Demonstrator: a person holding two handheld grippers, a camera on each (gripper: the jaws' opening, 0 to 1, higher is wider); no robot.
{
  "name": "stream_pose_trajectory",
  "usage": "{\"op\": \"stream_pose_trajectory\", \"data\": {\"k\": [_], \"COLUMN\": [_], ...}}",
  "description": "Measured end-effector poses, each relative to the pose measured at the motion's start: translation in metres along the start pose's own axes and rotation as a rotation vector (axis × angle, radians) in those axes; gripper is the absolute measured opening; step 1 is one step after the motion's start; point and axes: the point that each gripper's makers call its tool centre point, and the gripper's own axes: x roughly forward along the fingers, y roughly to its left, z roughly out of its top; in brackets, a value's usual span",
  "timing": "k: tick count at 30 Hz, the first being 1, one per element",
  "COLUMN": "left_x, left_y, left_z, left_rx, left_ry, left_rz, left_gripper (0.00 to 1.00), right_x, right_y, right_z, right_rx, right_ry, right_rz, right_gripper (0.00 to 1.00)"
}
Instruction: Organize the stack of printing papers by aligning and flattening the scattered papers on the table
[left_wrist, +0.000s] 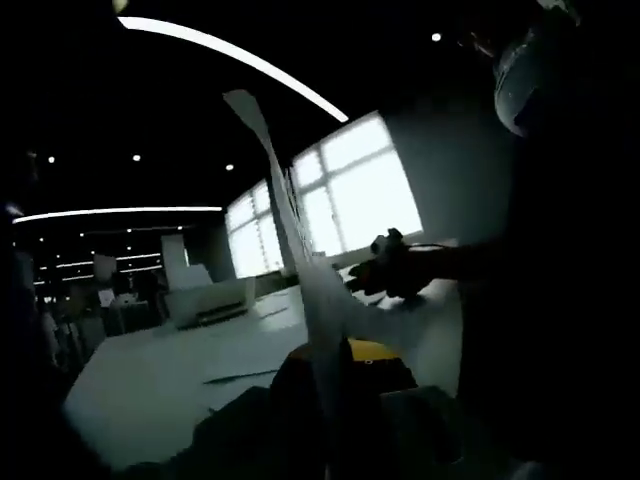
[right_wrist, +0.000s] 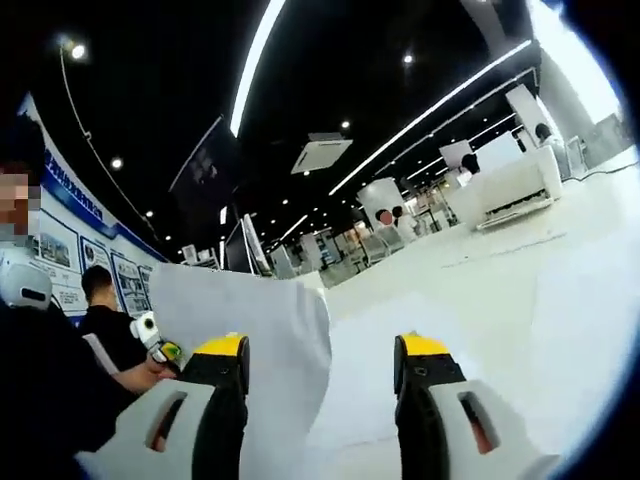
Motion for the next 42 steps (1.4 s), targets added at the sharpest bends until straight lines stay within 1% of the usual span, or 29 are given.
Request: {"op": "stream_pose_trajectory", "data": {"k": [1,2,3,5,6,7,9,12,13,14,15,16,17,18,21,22,24,26,30,34,36,40,42], "left_x": [0.000,-0.001,0.000,0.001,0.002,0.002,0.005,0.008,0.009,0.010,0.011,0.012,0.014,0.014,0.013,0.013,0.012,0.013,0.015,0.017,0.017,0.015,0.014], "left_y": [0.000,0.001,0.002,0.005,0.007,0.009,0.012,0.015,0.014,0.014,0.014,0.014,0.013,0.014,0.019,0.020,0.022,0.022,0.017,0.012,0.014,0.016,0.016], "left_z": [0.001,0.002,0.002,0.000,-0.002,-0.006,-0.010,-0.017,-0.019,-0.020,-0.022,-0.026,-0.027,-0.028,-0.034,-0.034,-0.034,-0.035,-0.036,-0.036,-0.035,-0.031,-0.030], "left_rx": [-0.008,-0.018,-0.032,-0.054,-0.068,-0.094,-0.105,-0.139,-0.149,-0.157,-0.167,-0.187,-0.189,-0.198,-0.243,-0.258,-0.290,-0.312,-0.315,-0.317,-0.330,-0.357,-0.366], "left_ry": [-0.007,-0.011,-0.010,0.000,0.010,0.026,0.051,0.089,0.099,0.110,0.117,0.141,0.147,0.153,0.174,0.174,0.168,0.166,0.178,0.185,0.175,0.152,0.142], "left_rz": [-0.006,-0.008,-0.012,-0.006,-0.001,0.007,0.009,0.023,0.019,0.013,0.016,0.019,0.014,0.013,0.023,0.022,0.024,0.015,0.001,-0.008,-0.003,-0.002,-0.001], "left_gripper": [0.05,0.05,0.05,0.05,0.05,0.05,0.05,0.05,0.05,0.05,0.05,0.05,0.05,0.06,0.06,0.07,0.10,0.14,0.22,0.24,0.25,0.26,0.27], "right_x": [0.001,0.000,0.000,-0.004,-0.006,-0.007,-0.011,-0.016,-0.018,-0.020,-0.021,-0.022,-0.023,-0.024,-0.023,-0.022,-0.018,-0.016,-0.010,-0.003,0.004,0.010,0.013], "right_y": [0.001,0.001,0.008,0.011,0.008,0.006,0.007,0.010,0.009,0.009,0.009,0.010,0.011,0.010,0.009,0.010,0.023,0.017,0.022,0.023,0.037,0.033,0.036], "right_z": [-0.001,-0.003,-0.007,-0.016,-0.020,-0.019,-0.020,-0.021,-0.020,-0.018,-0.015,-0.013,-0.012,-0.011,-0.011,-0.011,-0.014,-0.014,-0.016,-0.016,-0.020,-0.018,-0.019], "right_rx": [0.005,0.008,0.015,0.016,0.016,0.021,0.029,0.009,0.008,0.010,0.025,0.058,0.090,0.103,0.106,0.111,0.125,0.152,0.188,0.238,0.242,0.286,0.300], "right_ry": [0.005,0.023,0.053,0.117,0.146,0.142,0.141,0.144,0.142,0.126,0.110,0.101,0.096,0.092,0.095,0.099,0.099,0.106,0.112,0.104,0.109,0.097,0.088], "right_rz": [0.016,0.044,0.088,0.112,0.098,0.090,0.101,0.100,0.100,0.107,0.115,0.125,0.139,0.145,0.156,0.168,0.182,0.183,0.178,0.159,0.157,0.145,0.142], "right_gripper": [0.55,0.51,0.46,0.16,0.04,0.00,0.00,0.00,0.00,0.00,0.00,0.00,0.00,0.00,0.00,0.00,0.00,0.00,0.00,0.00,0.00,0.00,0.00]}}
